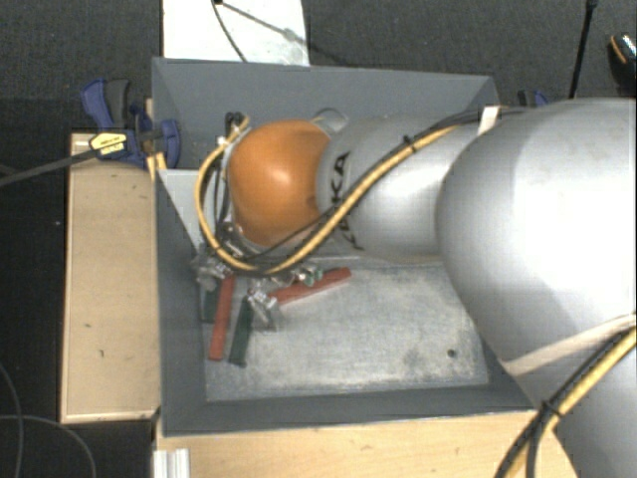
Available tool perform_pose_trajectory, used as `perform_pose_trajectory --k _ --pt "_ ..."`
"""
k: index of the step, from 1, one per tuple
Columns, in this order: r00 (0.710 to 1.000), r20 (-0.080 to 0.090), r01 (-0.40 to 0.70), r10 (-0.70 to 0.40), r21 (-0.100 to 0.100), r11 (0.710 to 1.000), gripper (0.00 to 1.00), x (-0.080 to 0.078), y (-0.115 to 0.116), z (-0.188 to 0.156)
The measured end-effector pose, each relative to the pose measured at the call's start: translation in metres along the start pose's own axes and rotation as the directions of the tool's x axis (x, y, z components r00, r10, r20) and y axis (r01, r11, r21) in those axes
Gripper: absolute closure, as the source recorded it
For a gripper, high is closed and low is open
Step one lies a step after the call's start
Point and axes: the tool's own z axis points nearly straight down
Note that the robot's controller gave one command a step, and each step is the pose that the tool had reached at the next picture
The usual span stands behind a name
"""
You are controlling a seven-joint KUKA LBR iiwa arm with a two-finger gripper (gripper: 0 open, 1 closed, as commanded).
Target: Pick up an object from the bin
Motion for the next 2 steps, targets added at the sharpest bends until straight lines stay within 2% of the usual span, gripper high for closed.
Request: perform_pose_trajectory --k 1,2 --pt "0.868 -0.005 0.497 -0.497 -0.004 0.868 0.0 0.0385 -0.015 0.0008" --pt "0.87 -0.004 0.493 -0.493 -0.006 0.87 1.0 0.038 -0.0138 0.0008"
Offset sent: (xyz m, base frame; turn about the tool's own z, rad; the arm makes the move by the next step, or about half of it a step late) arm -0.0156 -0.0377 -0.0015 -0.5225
